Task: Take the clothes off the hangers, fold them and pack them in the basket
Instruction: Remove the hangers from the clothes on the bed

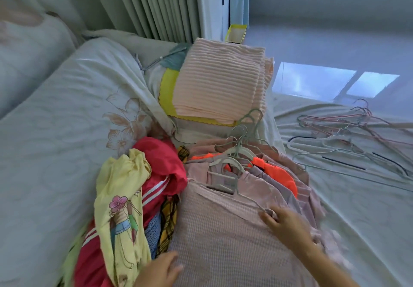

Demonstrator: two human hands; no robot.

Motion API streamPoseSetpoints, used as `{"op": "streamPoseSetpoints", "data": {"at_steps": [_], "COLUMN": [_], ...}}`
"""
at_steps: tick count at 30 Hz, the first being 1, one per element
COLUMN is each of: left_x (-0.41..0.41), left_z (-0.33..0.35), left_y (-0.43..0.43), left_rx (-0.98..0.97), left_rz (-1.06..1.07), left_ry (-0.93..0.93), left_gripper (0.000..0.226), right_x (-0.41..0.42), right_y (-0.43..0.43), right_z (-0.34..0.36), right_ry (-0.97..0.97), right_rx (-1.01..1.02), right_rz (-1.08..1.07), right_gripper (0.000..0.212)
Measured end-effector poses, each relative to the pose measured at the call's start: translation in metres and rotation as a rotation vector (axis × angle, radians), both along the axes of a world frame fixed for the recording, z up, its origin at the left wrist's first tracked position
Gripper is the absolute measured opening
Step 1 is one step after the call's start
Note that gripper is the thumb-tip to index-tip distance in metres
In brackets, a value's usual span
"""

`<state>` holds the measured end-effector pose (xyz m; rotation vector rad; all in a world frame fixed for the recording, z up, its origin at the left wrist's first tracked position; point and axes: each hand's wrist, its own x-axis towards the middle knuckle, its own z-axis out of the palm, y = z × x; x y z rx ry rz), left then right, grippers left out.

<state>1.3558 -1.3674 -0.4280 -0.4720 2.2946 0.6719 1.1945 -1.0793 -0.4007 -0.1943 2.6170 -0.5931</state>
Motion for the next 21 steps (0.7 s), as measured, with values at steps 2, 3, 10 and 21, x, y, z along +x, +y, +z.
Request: {"op": "streamPoseSetpoints", "data": {"at_steps": [2, 3, 10, 21], "left_x": [-0.02, -0.028, -0.083, -0.092], "left_z": [0.035, 0.048, 0.138, 0.248], "left_y": [0.023, 0.032, 0.046, 0.139], "left_rx": [0.033, 0.071, 0.101, 0.686], "left_rz": [0.038, 0.079, -0.022, -0.006], "left_ry": [0.171, 0.246, 0.595, 0.768], "left_gripper": [0.079, 0.085, 0.115, 0.085], "right_x": [0.014, 0.021, 0.048, 0.06], "right_y": [0.026, 0.04, 0.128, 0.169], "right_z": [0.027, 0.041, 0.153, 0.257], "right_ry": [0.034, 0.033, 0.165, 0.252], "right_rx": [0.009, 0.008, -0.307, -0.604], "right_rz": [-0.036, -0.042, -0.062, -0.086], "right_gripper": [0.035, 0.034, 0.03, 0.047]}}
